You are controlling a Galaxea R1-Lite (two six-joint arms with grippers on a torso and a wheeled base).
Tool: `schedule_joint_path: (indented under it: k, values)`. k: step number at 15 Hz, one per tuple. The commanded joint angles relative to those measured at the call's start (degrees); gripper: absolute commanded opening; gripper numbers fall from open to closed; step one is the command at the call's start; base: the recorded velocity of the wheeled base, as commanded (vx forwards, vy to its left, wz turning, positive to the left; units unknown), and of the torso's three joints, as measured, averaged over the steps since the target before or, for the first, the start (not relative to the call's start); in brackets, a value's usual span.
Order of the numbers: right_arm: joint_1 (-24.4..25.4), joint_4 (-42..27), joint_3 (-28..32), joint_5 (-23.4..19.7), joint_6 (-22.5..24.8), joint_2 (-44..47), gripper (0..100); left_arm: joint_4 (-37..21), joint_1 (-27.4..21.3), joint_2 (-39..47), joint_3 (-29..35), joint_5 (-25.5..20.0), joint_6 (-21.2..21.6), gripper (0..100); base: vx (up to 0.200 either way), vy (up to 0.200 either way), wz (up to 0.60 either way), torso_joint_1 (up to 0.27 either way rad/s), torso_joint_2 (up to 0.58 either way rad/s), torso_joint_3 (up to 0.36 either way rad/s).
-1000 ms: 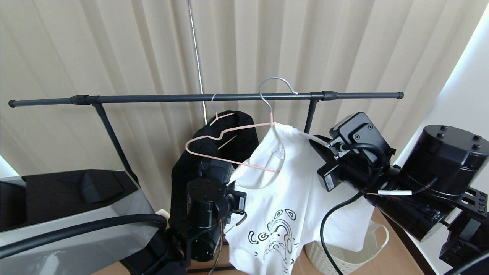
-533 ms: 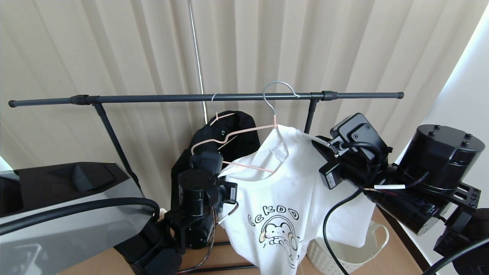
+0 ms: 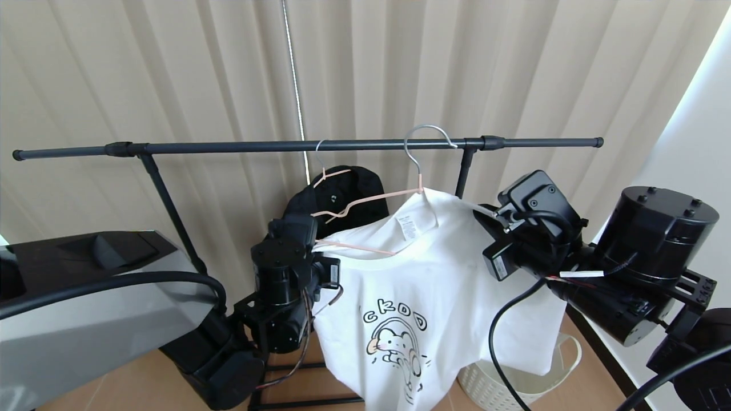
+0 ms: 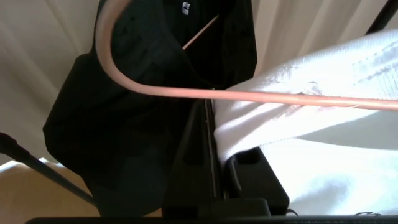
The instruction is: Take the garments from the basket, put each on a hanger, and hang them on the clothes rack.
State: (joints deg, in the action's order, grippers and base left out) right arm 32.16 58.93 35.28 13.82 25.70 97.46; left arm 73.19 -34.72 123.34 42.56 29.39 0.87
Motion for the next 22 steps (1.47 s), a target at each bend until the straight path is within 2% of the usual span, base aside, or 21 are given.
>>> schedule_joint_path:
  k: [1,5,7,13,15,22]
  values:
    - [-0.8,0.1,0.1,0.1,0.1,0.7,0,0.0,0.8,-0.2,0.3,0.1,0.0,0,0.000,0.000,0.00,0.000,0.00,0.000]
    - [-2.3,0.1,0.1,-0.3,0.2,0.6,0,-0.1,2.2,-0.1,1.0,0.1,0.4,0,0.000,0.000,0.00,0.000,0.00,0.000]
    - [-3.2,0.1,0.0,-2.0,0.4,0.4,0,0.0,2.8,-0.1,1.3,0.0,0.7,0,0.000,0.000,0.00,0.000,0.00,0.000]
    - [-6.3,0.3,-0.1,-2.5,2.1,0.1,0,0.0,4.1,-0.1,1.9,0.0,0.8,0,0.000,0.000,0.00,0.000,0.00,0.000]
    - [-7.5,0.3,-0.4,-4.2,3.0,-0.1,0,0.0,5.0,-0.1,2.3,-0.3,0.9,0,0.000,0.000,0.00,0.000,0.00,0.000]
    - [-10.2,0.5,-0.9,-5.7,5.1,-1.0,0,-0.1,6.4,-0.2,3.0,-0.5,0.9,0,0.000,0.000,0.00,0.000,0.00,0.000]
